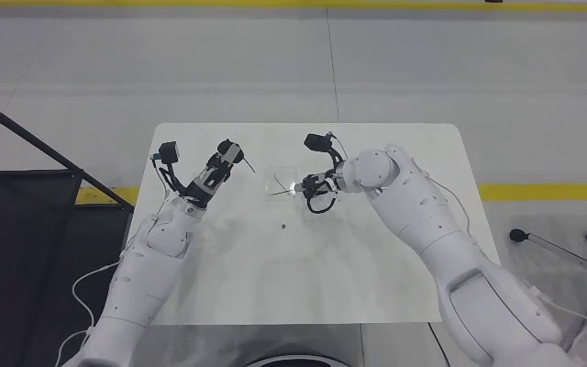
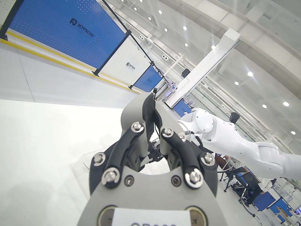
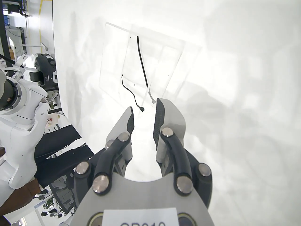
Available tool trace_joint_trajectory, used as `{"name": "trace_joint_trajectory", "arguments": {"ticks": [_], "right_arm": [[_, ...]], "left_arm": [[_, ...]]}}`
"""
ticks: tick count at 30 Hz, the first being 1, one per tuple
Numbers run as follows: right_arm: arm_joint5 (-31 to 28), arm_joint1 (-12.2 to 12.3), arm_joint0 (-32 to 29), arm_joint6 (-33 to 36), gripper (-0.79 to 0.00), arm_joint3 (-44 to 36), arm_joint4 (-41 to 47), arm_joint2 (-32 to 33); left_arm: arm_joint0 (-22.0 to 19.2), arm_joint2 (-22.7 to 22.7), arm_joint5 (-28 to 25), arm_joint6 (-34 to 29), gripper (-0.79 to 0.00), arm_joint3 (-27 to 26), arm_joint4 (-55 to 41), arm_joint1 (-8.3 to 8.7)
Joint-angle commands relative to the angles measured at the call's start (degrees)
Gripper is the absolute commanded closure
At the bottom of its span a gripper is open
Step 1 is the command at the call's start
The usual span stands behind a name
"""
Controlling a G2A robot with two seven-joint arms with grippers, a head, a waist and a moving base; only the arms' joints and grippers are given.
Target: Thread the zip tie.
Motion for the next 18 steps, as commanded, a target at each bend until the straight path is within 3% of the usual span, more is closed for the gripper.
{"name": "trace_joint_trajectory", "arguments": {"ticks": [1,12,14,18], "right_arm": [[-0.2,-0.3,0.3,-0.2,-0.234,0.8,0.1,-0.1],[-1.9,-2.0,1.4,-0.2,-0.222,4.5,0.8,-0.3],[-2.3,-2.2,1.5,-0.2,-0.197,5.2,1.0,-0.2],[-3.0,-2.7,1.9,-0.1,-0.068,6.3,1.4,-0.1]], "left_arm": [[0.0,0.0,0.0,0.0,0.0,0.0,0.0,0.0],[0.0,0.0,0.0,0.0,0.0,0.0,0.0,0.0],[0.0,0.0,0.0,0.0,0.0,0.0,0.0,0.0],[0.0,0.0,0.0,0.0,0.0,0.0,0.0,0.0]]}}
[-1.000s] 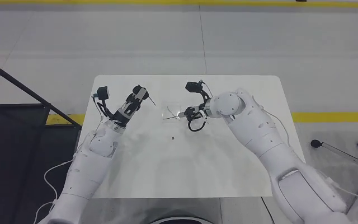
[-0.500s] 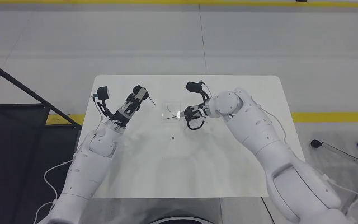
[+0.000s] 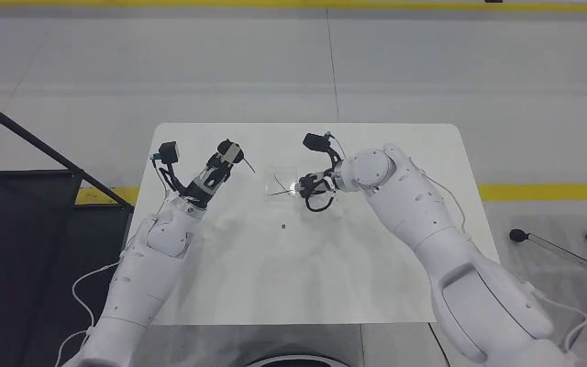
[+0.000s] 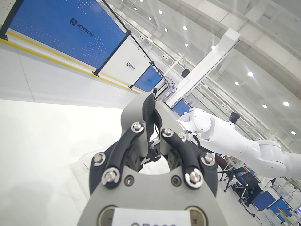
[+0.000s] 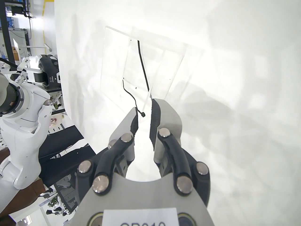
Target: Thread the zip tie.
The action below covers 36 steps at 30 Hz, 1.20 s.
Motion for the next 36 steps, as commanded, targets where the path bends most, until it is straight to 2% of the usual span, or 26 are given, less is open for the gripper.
{"name": "trace_joint_trajectory", "arguments": {"ticks": [1,4,15,19,27,32,36], "right_arm": [[-0.4,-0.2,0.2,0.0,-0.058,0.5,0.1,0.1],[-0.8,-0.5,0.4,0.2,-0.003,1.3,0.3,0.2],[-4.1,-0.3,2.3,0.3,0.0,3.2,1.6,2.5],[-5.6,0.7,2.9,0.6,0.0,2.2,1.7,4.0],[-8.9,4.5,0.7,1.7,0.0,-4.7,3.8,10.2],[-6.9,7.7,-3.5,3.0,0.0,-13.9,3.0,15.1],[-3.4,10.4,-8.9,3.3,0.0,-24.4,1.5,19.9]], "left_arm": [[0.0,0.0,0.0,0.0,0.0,0.0,0.0,0.0],[0.0,0.0,0.0,0.0,0.0,0.0,0.0,0.0],[0.0,0.0,0.0,0.0,0.0,0.0,0.0,0.0],[1.1,-0.6,2.7,1.8,0.0,-2.4,2.6,0.0],[2.6,-0.4,7.9,13.0,0.0,-4.4,18.0,-0.49],[3.3,0.3,12.3,22.4,0.0,-5.1,30.7,-0.79],[3.9,1.3,15.7,29.2,0.0,-5.2,38.5,-1.07]]}}
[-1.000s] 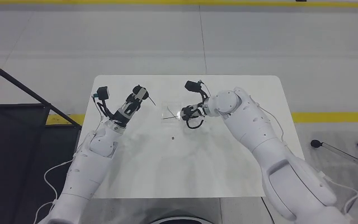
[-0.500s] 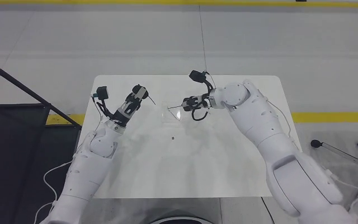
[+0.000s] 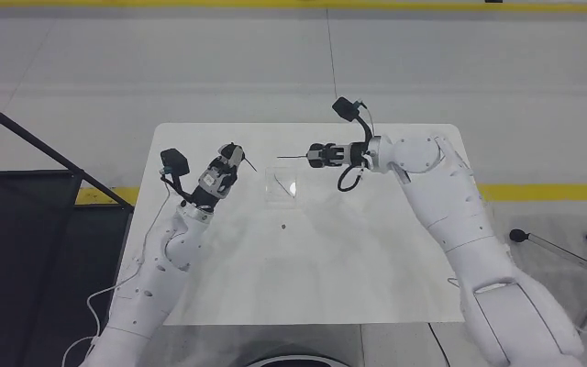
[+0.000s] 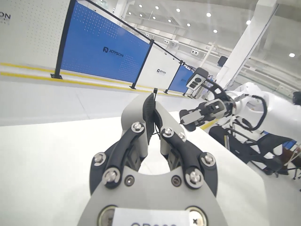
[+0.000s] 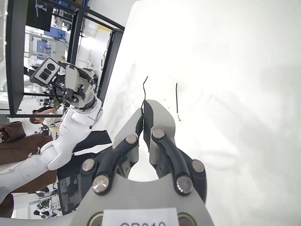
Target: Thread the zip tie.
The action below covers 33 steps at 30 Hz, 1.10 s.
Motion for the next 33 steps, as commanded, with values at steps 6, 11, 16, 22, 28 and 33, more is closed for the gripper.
{"name": "trace_joint_trajectory", "arguments": {"ticks": [6,11,16,22,28,33], "right_arm": [[5.8,3.7,-11.1,2.2,0.0,-18.9,0.9,8.9],[5.8,3.7,-11.1,2.2,0.0,-18.9,0.9,8.9],[5.8,3.7,-11.1,2.2,0.0,-18.9,0.9,8.9],[6.0,3.7,-11.6,1.6,0.0,-19.2,1.4,8.9],[9.4,3.5,-13.2,0.0,0.0,-21.1,10.1,10.0],[13.0,3.0,-13.3,0.0,0.0,-21.5,17.7,9.7]], "left_arm": [[0.2,1.4,1.6,5.0,0.0,1.2,5.3,-0.37],[0.2,1.4,1.6,5.0,0.0,1.2,5.3,-0.37],[0.2,1.4,1.6,5.0,0.0,1.2,5.3,-0.37],[0.4,1.4,2.0,4.8,0.0,0.8,5.3,-0.38],[1.8,1.9,4.3,7.8,0.0,-0.7,2.5,-1.02],[1.2,3.7,5.2,14.8,0.0,0.4,2.0,-2.01]]}}
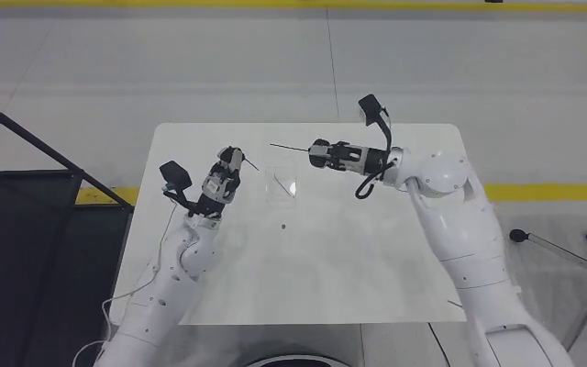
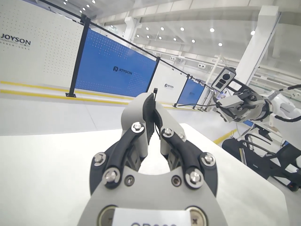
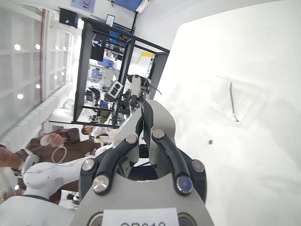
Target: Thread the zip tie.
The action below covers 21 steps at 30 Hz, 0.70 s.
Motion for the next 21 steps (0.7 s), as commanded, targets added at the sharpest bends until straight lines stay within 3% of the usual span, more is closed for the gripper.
{"name": "trace_joint_trajectory", "arguments": {"ticks": [1,8,21], "right_arm": [[1.5,-0.2,0.1,1.0,0.0,-0.2,3.2,-0.5],[2.2,-0.9,1.1,7.0,0.0,0.6,11.9,-2.8],[2.2,-1.0,0.7,6.4,0.0,0.5,12.0,-2.9]], "left_arm": [[-0.4,0.9,-0.1,3.1,0.0,0.7,-0.3,-0.43],[-1.9,3.1,-0.6,8.0,0.0,3.4,-1.5,-1.68],[-2.0,3.2,-1.0,7.9,0.0,3.9,-2.2,-1.82]]}}
